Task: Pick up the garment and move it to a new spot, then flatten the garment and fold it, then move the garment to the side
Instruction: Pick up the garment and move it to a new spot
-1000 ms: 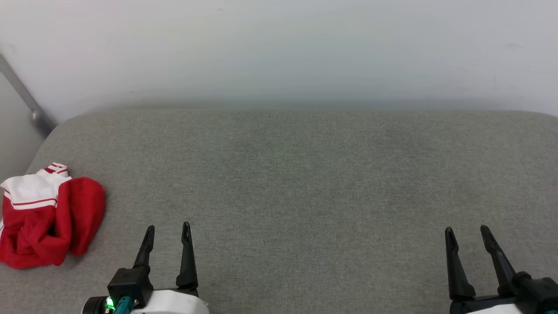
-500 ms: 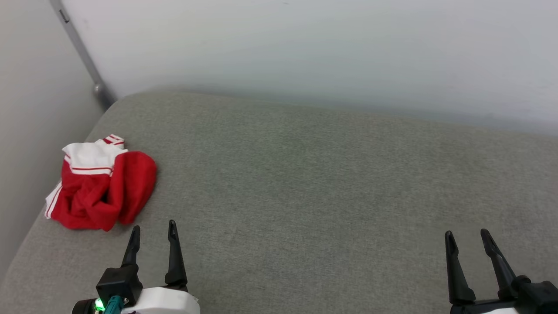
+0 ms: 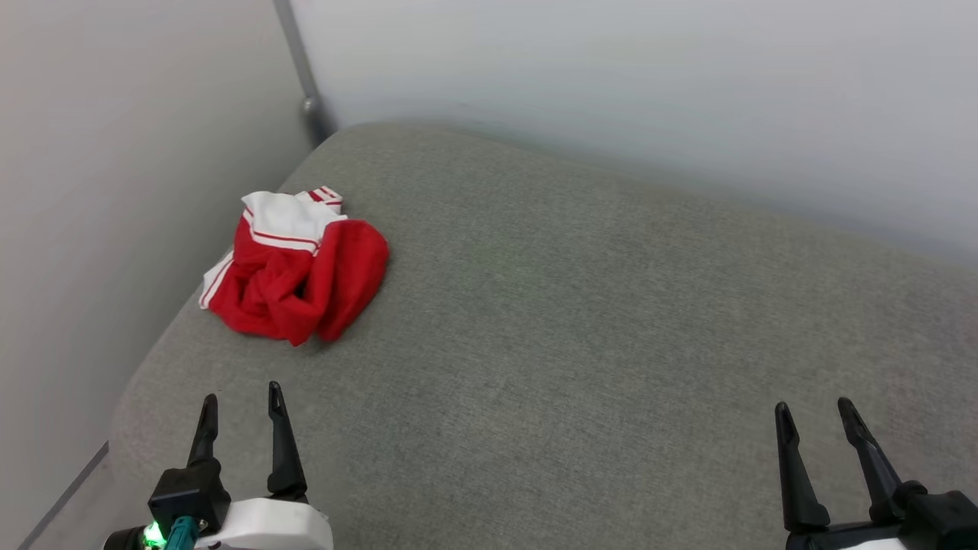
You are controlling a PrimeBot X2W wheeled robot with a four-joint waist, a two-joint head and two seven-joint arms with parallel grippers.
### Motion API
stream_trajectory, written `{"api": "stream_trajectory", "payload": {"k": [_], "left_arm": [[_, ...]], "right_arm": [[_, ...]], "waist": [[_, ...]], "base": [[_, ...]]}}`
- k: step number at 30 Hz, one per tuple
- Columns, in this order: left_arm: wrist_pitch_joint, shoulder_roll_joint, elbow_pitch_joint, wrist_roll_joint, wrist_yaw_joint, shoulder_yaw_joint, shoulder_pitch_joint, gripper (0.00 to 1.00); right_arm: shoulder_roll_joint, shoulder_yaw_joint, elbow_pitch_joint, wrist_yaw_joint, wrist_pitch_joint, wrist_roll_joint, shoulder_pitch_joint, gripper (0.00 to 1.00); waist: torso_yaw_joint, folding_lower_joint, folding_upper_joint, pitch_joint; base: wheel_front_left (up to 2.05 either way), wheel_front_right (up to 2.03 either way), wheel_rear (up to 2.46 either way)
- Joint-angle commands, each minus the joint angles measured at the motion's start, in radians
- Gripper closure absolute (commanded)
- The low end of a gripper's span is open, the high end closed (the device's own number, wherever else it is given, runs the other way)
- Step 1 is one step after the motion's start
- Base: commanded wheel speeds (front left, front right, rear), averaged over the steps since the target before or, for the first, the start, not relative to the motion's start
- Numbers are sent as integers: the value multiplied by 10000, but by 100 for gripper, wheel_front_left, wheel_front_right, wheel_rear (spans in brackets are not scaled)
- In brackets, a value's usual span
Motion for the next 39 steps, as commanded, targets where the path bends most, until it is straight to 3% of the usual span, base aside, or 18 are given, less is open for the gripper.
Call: {"api": "stream_trajectory", "payload": {"k": [1, 11, 22, 31, 39], "left_arm": [[-28, -13, -16, 71, 44, -4, -9, 0], [-28, -13, -50, 17, 132, 45, 81, 0], [-28, 100, 305, 178, -109, 922, -809, 0], [-21, 1567, 1175, 94, -840, 1899, -3419, 0], [1495, 3038, 2281, -678, -1754, 2208, -5987, 0]], "right_arm": [[22, 10, -17, -3, -20, -97, 1, 0], [20, 153, -63, -5, -21, -197, -51, 0], [19, 185, -131, -5, -21, -393, -223, 0], [20, 178, -327, -5, -21, -660, -626, 0], [19, -98, -665, -5, -21, -973, -1143, 0]], "waist": [[404, -1, 0, 31], [993, -1, 0, 65], [536, -1, 0, 412], [-222, -1, 0, 1415], [-796, -1, 0, 2560]], "base": [[0, 0, 0], [0, 0, 0], [0, 0, 0], [0, 0, 0], [0, 0, 0]]}}
